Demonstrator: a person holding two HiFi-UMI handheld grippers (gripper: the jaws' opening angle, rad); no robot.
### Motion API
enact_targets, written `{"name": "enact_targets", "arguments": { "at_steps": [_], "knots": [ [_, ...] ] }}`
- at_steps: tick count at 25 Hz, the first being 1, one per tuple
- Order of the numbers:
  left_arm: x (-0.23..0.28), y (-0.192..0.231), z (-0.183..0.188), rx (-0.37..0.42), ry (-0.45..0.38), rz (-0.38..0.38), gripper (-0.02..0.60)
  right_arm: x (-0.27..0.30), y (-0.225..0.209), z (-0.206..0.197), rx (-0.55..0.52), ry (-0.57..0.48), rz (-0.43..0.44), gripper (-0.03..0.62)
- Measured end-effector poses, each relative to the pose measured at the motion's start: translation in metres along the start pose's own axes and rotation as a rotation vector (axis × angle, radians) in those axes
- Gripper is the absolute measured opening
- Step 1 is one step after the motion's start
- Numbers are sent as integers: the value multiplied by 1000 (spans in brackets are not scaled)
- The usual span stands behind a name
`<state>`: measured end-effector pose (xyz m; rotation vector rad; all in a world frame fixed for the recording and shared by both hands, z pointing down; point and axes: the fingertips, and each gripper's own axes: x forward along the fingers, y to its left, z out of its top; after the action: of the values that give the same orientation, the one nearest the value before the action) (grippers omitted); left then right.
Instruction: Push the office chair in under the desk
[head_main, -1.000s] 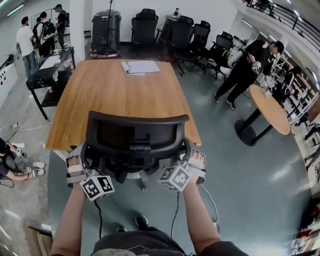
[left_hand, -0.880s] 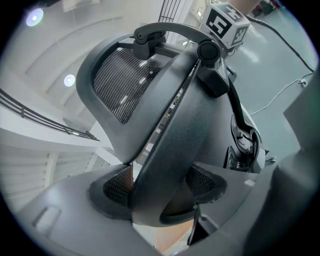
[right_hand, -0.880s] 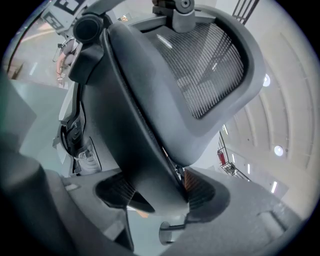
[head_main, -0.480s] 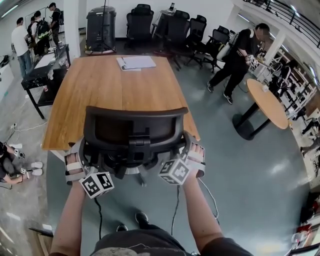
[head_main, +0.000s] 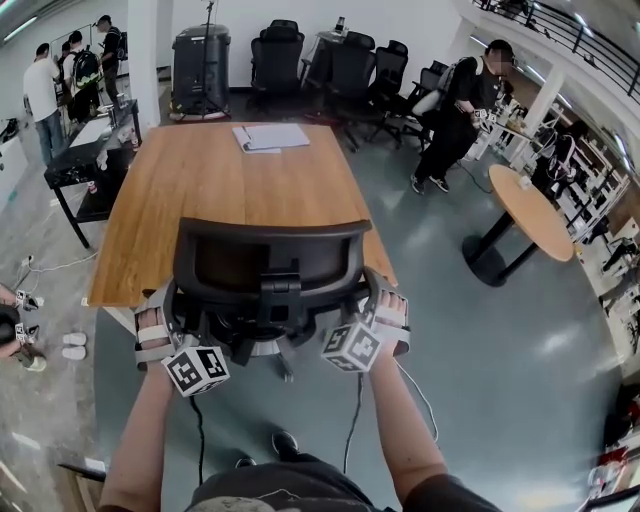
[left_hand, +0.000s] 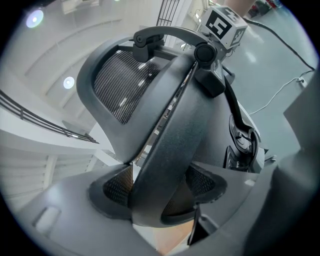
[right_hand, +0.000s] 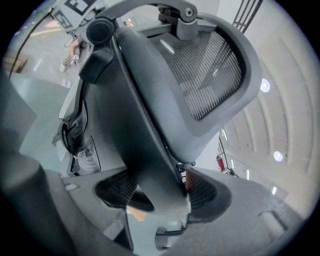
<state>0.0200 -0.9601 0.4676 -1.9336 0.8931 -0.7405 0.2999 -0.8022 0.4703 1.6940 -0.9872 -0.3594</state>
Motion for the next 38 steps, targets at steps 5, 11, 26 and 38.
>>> {"name": "enact_targets", "arguments": {
  "at_steps": [5, 11, 26, 38],
  "knots": [
    [-2, 8, 11, -27, -26, 17, 371, -10, -8, -4, 105, -23, 23, 396],
    [-30, -2, 8, -69, -59, 9, 399, -38, -11, -1, 101, -40, -8, 396],
    [-130, 13, 30, -384, -169, 51, 97, -152, -3, 18, 346, -66, -53, 258],
    [-190, 11, 48, -509, -127, 105, 29, -205, 13, 6, 314, -131, -30, -8]
  ]
}}
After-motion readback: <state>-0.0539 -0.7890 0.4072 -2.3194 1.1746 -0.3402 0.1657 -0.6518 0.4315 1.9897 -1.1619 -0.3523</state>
